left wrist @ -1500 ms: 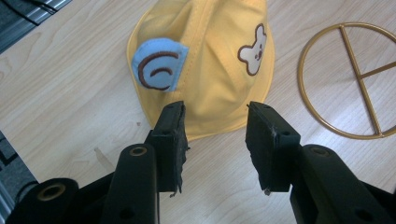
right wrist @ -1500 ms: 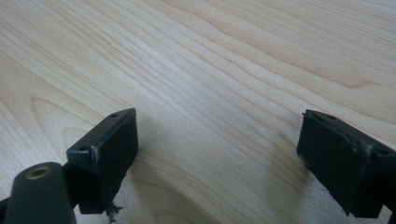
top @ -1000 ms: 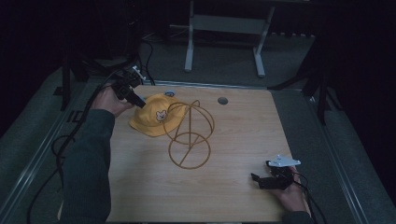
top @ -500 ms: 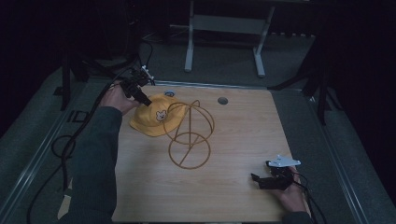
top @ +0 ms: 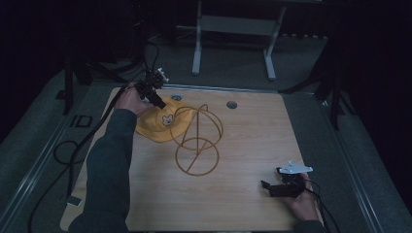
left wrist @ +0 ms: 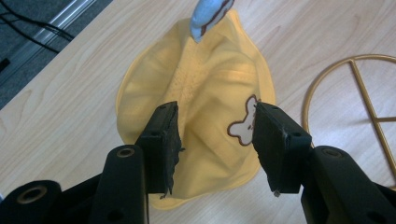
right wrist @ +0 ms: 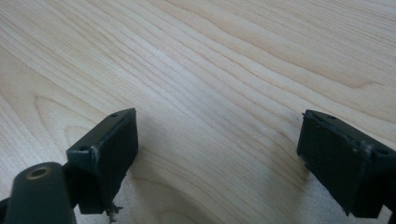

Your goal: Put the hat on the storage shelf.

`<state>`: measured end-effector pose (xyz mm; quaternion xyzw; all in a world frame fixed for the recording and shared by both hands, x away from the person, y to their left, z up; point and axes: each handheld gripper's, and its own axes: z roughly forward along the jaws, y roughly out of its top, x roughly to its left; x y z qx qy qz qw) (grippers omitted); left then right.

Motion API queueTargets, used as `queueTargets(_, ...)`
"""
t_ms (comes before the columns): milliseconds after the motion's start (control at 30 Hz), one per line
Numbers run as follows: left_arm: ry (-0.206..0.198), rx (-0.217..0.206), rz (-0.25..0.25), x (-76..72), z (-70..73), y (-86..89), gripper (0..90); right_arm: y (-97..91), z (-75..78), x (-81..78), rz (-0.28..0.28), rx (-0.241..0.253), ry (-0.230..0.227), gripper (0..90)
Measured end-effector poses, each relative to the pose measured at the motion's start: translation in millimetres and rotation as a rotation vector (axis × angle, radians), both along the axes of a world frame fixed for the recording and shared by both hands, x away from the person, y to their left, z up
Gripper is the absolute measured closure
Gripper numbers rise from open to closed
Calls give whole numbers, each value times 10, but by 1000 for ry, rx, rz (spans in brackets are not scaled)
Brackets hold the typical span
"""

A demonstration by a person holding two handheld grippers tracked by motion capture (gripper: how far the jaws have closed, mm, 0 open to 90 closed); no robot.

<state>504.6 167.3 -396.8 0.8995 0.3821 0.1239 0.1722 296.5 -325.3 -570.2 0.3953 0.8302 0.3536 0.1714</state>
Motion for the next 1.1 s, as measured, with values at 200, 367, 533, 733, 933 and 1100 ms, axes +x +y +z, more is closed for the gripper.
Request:
queueTargets(200, -19, 20, 22, 44, -66, -9, 466, 0, 0, -2, 1, 0, 1, 124)
queueTargets(367, -23, 34, 32, 95, -127, -48, 439, 0, 1, -3, 1, -1, 1, 124)
queueTargets(533, -25, 34, 45, 150, -167, -68, 442, -1, 0, -3, 3, -1, 0, 124)
queueTargets(733, -25, 28, 68, 215, -208, -52, 445, -1, 0, -5, 4, 0, 0, 124)
queueTargets(933, -10, 49, 76, 284, -305, -91, 428, -2, 0, -9, 6, -2, 0, 125)
queueTargets(1100, 5, 90, 73, 303, -373, -129, 581, -5, 0, -12, 10, -3, -3, 124)
